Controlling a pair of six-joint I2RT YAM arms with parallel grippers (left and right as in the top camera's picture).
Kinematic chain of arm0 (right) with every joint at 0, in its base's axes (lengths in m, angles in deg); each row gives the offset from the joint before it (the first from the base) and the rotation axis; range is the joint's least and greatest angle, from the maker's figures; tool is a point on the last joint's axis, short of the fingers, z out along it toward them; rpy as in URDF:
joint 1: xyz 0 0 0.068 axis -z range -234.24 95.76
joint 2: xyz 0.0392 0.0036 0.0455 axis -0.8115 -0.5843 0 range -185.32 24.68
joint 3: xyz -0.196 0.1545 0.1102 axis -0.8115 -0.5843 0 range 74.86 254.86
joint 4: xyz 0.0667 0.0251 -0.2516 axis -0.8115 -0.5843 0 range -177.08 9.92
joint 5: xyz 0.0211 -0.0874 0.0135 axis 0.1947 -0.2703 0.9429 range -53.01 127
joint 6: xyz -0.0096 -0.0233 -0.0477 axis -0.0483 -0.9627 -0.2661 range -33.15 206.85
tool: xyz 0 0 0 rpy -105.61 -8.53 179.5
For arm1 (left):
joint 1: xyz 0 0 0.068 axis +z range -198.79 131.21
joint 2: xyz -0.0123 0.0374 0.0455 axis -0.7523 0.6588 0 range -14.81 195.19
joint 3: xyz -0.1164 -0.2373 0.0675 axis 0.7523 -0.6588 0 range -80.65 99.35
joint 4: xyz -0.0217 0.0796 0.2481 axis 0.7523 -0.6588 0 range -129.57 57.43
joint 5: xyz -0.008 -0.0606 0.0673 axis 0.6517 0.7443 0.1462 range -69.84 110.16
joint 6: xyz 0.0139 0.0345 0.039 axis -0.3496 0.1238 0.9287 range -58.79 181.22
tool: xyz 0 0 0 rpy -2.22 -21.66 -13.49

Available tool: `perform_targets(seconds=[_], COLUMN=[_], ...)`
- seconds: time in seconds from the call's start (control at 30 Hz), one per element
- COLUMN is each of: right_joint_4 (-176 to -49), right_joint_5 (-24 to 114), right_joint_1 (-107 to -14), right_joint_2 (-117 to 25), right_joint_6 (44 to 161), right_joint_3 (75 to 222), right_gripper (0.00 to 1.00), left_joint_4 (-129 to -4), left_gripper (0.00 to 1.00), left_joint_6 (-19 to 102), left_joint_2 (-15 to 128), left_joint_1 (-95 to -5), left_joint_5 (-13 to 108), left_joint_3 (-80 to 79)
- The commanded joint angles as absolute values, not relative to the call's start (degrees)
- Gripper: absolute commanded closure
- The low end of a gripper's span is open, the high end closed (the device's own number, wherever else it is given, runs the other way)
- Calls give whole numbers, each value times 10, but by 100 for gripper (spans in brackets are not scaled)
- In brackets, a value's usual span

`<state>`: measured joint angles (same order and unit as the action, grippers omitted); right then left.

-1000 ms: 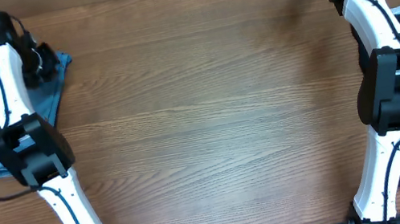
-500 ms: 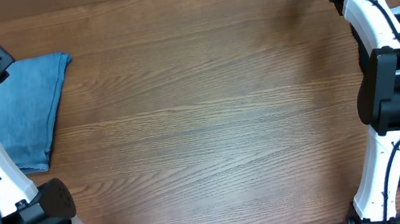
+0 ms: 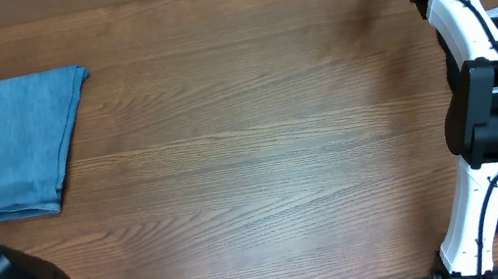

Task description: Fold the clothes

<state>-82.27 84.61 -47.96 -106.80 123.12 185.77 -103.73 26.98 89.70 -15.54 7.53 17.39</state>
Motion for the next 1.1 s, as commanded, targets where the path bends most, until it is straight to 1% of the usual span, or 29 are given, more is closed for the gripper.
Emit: perform_targets(seconds=[0.0, 0.13, 0.27, 0.57, 0.7, 0.77, 0.9, 1.07], right_joint_4=[-820, -820, -820, -820, -820, -820, -820, -820], right_joint_5=[846, 846, 846, 846, 846, 846, 846, 846], right_joint_1=[-481, -481, -481, -481, -481, -481, -481, -481], right_joint_2=[-1062, -1062, -1062, -1062, -1062, -1062, -1062, -1062], right_joint_6=[1231, 1231, 1231, 1231, 1231, 1231, 1231, 1231], right_joint_3=[1862, 1862, 1862, 1862, 1862, 1862, 1862, 1862], right_gripper=[0, 0, 0, 0, 0, 0, 0, 0], left_joint_4=[-935, -804, -708, -614, -608, -637, -734, -742], left_gripper=[96, 96, 96, 96, 96, 96, 96, 95], left_joint_6=[301, 310, 314, 314, 318, 330, 330, 330], left_joint_2=[890, 890, 890, 907, 930, 916, 893, 899], left_joint_1=[-156, -156, -156, -156, -156, -158, -158, -152], left_joint_5=[83, 97, 98, 99, 99, 106, 108, 85], left_joint_3=[93, -14, -101, -182, -180, -143, -17, 1])
